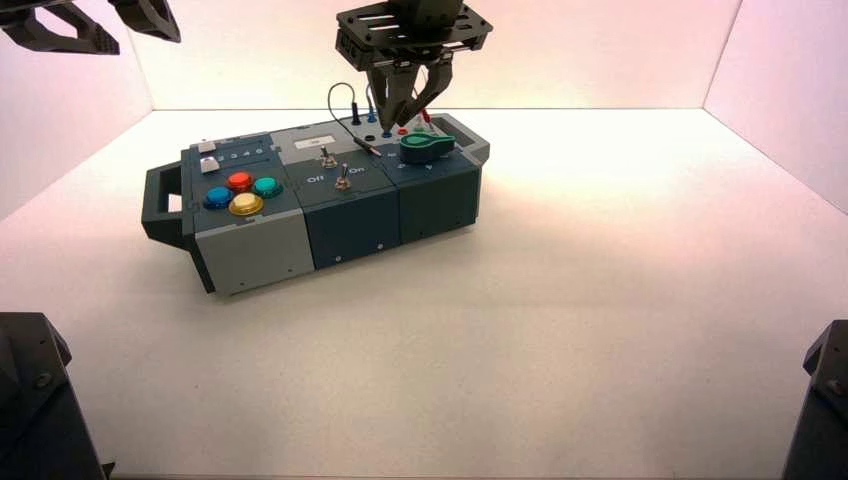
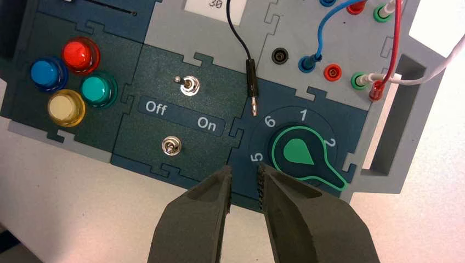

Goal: Return to the home position.

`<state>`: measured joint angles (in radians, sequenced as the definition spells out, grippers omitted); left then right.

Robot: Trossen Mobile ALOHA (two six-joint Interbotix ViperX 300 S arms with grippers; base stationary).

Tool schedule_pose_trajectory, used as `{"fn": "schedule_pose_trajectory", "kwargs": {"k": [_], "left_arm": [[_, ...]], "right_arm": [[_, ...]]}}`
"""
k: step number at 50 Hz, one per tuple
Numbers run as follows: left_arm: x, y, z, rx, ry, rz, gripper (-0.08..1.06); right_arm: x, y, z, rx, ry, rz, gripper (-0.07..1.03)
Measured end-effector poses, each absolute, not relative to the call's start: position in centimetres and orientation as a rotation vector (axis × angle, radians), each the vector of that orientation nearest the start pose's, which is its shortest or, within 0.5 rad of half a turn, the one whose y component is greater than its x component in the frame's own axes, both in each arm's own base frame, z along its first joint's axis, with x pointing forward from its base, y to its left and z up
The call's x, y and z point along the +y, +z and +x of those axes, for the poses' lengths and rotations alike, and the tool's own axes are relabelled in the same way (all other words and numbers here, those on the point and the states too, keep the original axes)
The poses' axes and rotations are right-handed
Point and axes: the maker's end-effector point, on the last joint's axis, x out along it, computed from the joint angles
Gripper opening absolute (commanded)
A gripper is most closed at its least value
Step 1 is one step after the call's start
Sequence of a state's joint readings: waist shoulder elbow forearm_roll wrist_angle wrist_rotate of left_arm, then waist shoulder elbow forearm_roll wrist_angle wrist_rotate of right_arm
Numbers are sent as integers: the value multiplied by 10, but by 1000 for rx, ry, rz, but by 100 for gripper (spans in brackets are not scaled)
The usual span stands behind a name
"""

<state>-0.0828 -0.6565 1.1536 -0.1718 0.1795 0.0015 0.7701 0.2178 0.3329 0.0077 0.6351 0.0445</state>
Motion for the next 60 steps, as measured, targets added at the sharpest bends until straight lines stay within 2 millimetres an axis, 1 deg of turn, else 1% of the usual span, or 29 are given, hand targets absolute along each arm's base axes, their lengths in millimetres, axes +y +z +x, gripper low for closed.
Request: {"fn": "schedule_pose_trajectory", "kwargs": {"k": [13, 23, 51, 60], "left_arm": [[-27, 147, 264, 683, -53, -143, 87], [-27, 147, 264, 683, -52, -143, 87], [-27, 143, 265, 698, -51, -141, 87], [-27, 141, 265, 706, -50, -142, 87]], "right_arm": [[312, 83, 320, 1144, 649, -412, 26], [314, 86, 323, 1134, 652, -411, 26], [312, 84, 322, 1139, 651, -421, 26], [315, 88, 324, 1130, 653, -418, 26]]}}
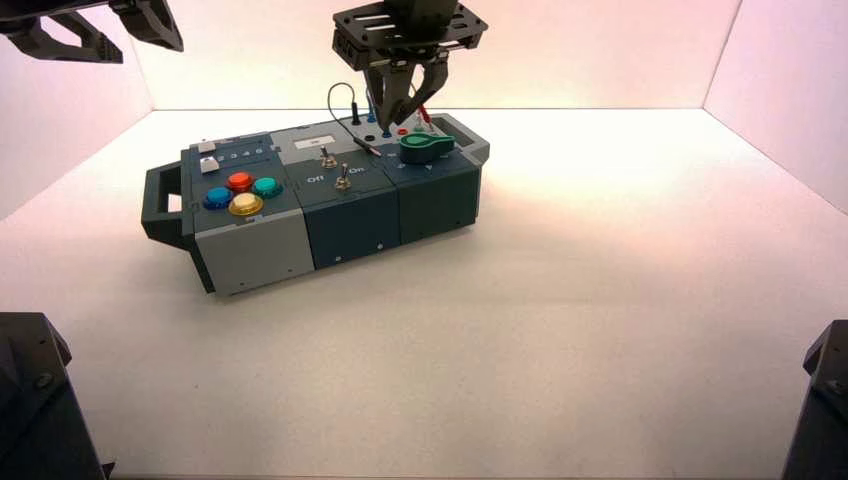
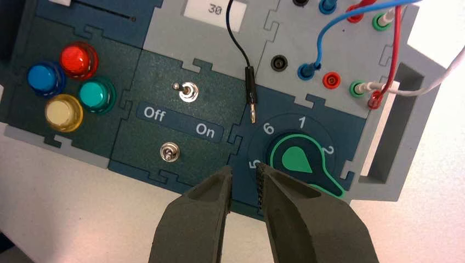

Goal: Return to the home position.

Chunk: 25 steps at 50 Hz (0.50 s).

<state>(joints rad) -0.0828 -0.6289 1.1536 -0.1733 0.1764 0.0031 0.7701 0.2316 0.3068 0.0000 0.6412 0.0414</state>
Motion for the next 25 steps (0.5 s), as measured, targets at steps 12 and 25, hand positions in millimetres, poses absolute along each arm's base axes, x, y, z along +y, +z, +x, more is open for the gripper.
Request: {"fn": "schedule_pose_trajectory", "kwargs": {"k": [12, 25], "left_arm": [[-28, 141, 265, 706, -51, -142, 84], [-28, 159, 261, 647, -57, -153, 60]], "right_arm": [[316, 90, 326, 1122, 654, -418, 25], [311, 124, 326, 1035, 665, -418, 24]]}}
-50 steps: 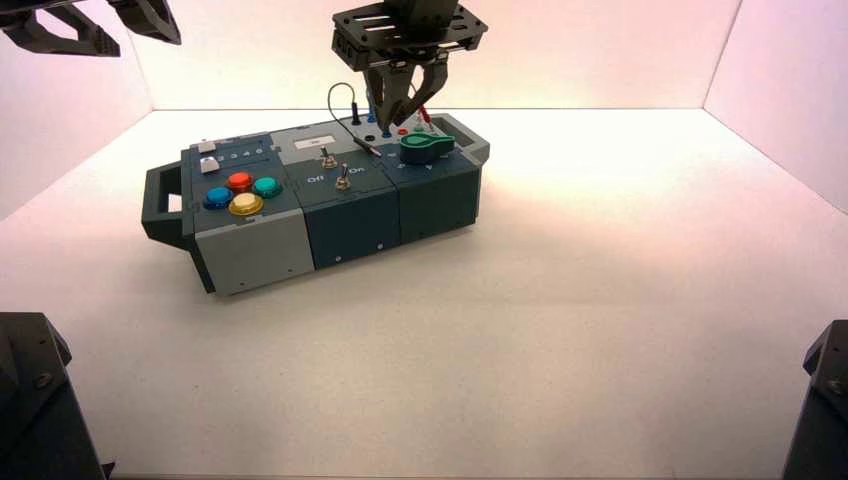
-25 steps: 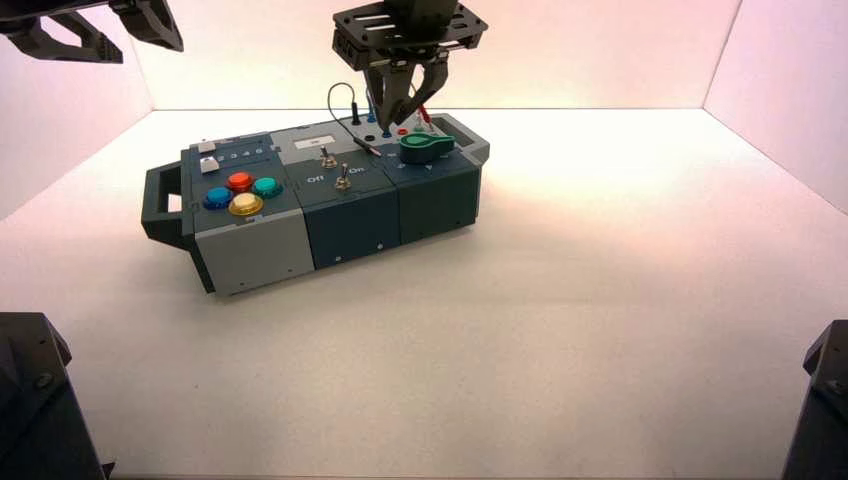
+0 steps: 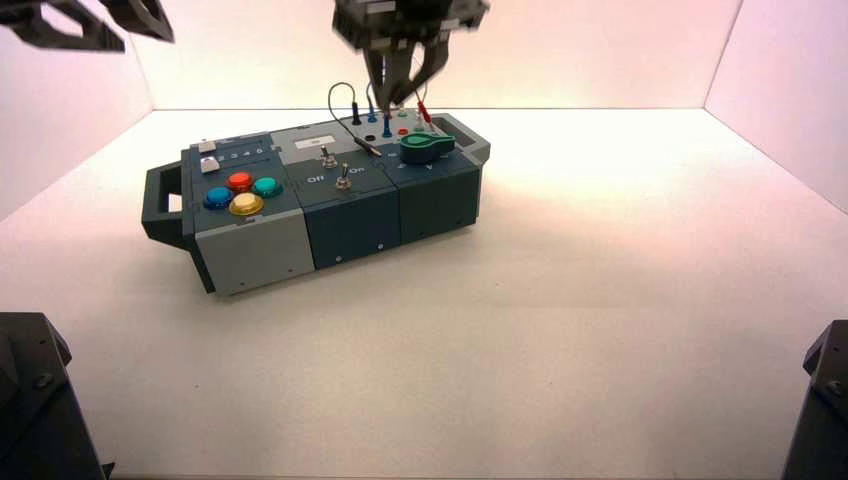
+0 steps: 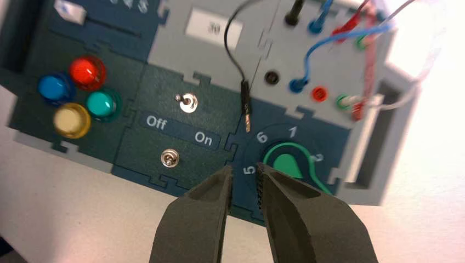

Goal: Return to the home position.

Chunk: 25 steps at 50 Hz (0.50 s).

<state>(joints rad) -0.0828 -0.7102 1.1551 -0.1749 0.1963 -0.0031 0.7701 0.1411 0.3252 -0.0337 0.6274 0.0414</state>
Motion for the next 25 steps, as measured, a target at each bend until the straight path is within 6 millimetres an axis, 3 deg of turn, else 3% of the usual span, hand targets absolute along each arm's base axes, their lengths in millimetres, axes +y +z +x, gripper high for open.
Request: {"fn": "schedule_pose_trajectory", "kwargs": {"k": [9, 16, 20, 25], "left_arm": [[-29, 177, 250, 606, -73, -156, 60], [-30, 194, 235, 566, -91, -158, 56], [-30, 202, 226, 546, -99, -161, 50], [-31, 211, 216, 514, -107, -165, 38]], "right_arm": [[295, 161, 321, 961, 660, -386, 24], [265, 210, 312, 864, 634, -318, 23], [245, 236, 299, 807, 622, -282, 20], [227, 250, 288, 769, 609, -259, 15]]}}
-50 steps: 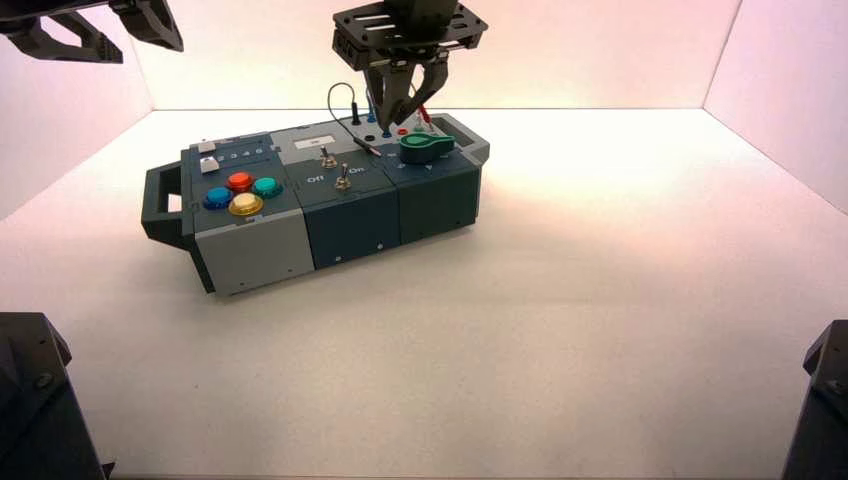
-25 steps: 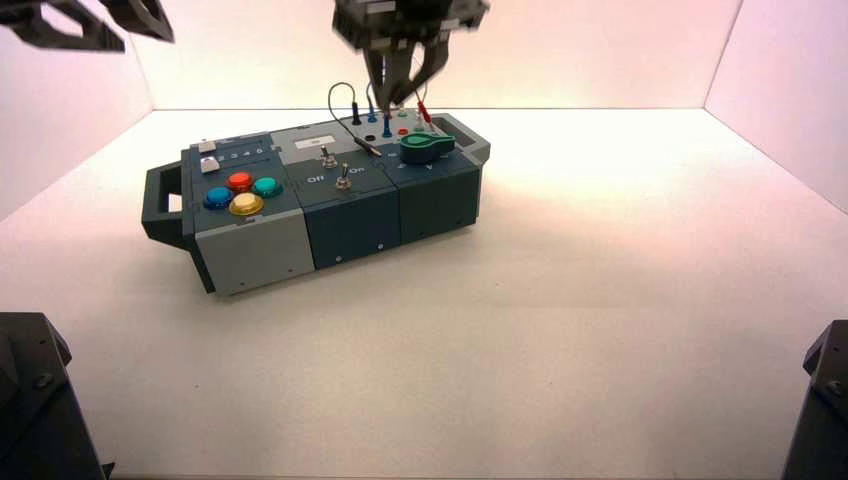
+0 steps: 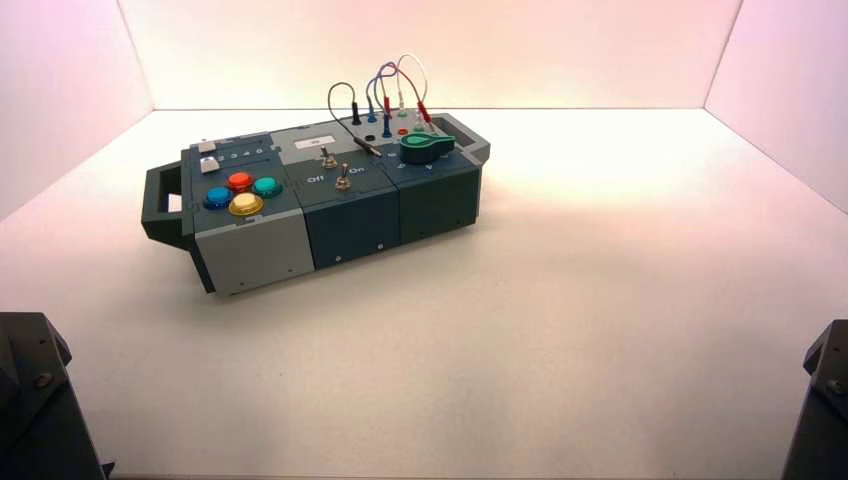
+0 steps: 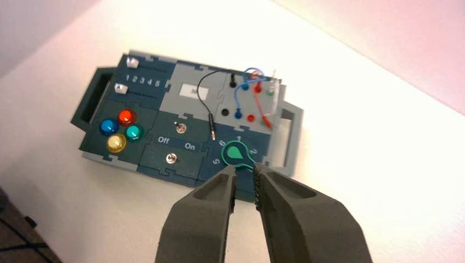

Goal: Return to the home position.

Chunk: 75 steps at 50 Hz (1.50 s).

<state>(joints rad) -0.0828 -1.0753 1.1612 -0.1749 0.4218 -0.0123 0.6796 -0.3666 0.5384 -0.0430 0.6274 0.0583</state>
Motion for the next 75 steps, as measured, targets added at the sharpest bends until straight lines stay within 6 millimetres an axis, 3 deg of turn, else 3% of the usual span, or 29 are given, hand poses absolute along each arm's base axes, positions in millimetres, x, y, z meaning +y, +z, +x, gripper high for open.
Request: {"fn": "schedule_pose_trajectory", "kwargs": {"k": [3, 9, 11, 21, 31, 43, 51, 54, 69, 75], "left_arm": [[-30, 220, 207, 483, -110, -182, 31], [-29, 232, 194, 439, -114, -198, 30], [-29, 234, 187, 430, -116, -199, 29], [-28, 231, 178, 457, -114, -197, 26], [-29, 229, 176, 470, -116, -192, 25], [-28, 231, 174, 467, -116, -187, 21], [-28, 237, 170, 440, -120, -178, 2], [-28, 239, 168, 431, -121, -173, -3], [-24, 246, 162, 383, -116, -134, -3], [-24, 247, 161, 382, -113, -127, -3]], "right_arm": [[206, 259, 281, 743, 579, -234, 12], [175, 266, 275, 714, 522, -200, 9], [152, 269, 271, 694, 470, -172, 6], [87, 287, 249, 585, 313, -107, 0], [48, 317, 214, 420, 211, -72, -1], [26, 316, 174, 359, 145, -35, -1], [20, 308, 155, 367, 130, -26, -2], [18, 306, 150, 371, 124, -28, -2], [-2, 300, 137, 374, 12, -36, -2], [-4, 286, 140, 406, 5, -48, -2]]}}
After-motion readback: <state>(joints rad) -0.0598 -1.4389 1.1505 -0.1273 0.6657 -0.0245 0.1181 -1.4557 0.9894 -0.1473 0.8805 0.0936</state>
